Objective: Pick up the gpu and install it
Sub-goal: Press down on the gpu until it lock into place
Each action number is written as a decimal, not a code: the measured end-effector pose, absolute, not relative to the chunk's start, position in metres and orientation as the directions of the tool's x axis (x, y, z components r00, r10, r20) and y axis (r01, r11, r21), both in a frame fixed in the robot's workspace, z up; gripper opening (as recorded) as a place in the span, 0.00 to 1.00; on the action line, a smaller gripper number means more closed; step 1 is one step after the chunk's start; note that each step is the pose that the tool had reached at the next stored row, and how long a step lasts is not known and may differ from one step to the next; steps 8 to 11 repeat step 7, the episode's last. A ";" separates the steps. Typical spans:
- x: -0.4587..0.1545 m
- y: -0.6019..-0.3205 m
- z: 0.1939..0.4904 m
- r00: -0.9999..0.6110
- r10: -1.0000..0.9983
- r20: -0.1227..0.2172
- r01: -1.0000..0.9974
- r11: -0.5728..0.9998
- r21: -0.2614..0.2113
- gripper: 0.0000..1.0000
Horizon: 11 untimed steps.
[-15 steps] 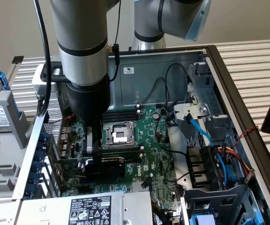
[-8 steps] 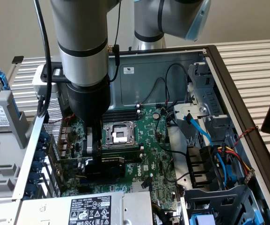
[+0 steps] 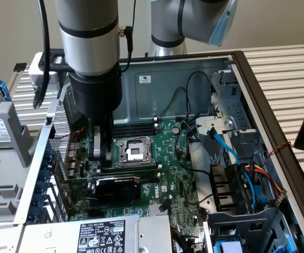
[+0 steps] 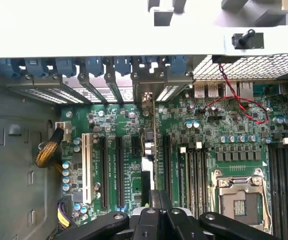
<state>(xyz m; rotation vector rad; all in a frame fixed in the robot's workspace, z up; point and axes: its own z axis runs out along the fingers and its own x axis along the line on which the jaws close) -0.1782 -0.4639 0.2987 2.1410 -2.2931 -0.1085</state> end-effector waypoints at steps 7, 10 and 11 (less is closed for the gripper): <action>-0.178 -0.464 0.301 -0.069 -0.997 -0.046 -0.997 0.067 0.045 0.11; -0.178 -0.464 0.301 -0.069 -0.997 -0.046 -0.997 0.067 0.045 0.11; -0.178 -0.464 0.301 -0.069 -0.997 -0.046 -0.997 0.067 0.045 0.11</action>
